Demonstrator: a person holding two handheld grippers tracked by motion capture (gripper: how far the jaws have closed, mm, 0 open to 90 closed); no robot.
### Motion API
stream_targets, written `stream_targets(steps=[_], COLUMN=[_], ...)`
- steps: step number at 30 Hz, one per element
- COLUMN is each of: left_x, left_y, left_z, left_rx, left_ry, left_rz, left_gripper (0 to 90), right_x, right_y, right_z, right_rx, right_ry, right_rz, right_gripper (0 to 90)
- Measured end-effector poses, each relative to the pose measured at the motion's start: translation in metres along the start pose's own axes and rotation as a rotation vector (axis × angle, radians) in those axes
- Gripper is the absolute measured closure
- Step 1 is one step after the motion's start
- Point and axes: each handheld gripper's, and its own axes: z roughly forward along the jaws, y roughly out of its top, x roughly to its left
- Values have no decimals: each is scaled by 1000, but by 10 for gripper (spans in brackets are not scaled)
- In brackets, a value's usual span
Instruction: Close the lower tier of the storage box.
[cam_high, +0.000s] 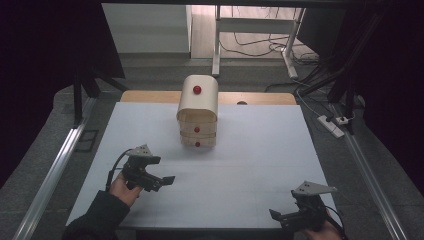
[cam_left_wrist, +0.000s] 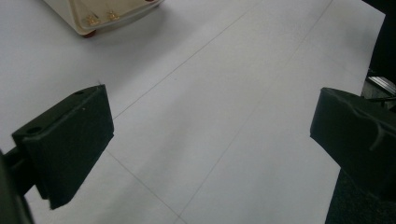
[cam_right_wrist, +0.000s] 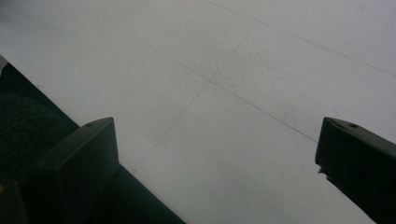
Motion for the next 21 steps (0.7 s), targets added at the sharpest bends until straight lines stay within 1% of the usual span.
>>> stream_targets(steps=[12,17,21], left_x=[-3,-4,-5], left_y=[-8,-12,-15], left_z=[-9,-14,-17], left_rx=[-15,-16,-17], left_ry=[-5,-10,-10], left_rz=[-15,-17,-25], left_gripper=[0,0,0], right_x=[0,0,0], right_y=[0,0,0], right_z=[0,0,0], right_rx=[3,5,5], right_ry=[0,-1,-1], right_rz=[-4,-3,-3], right_gripper=[0,0,0])
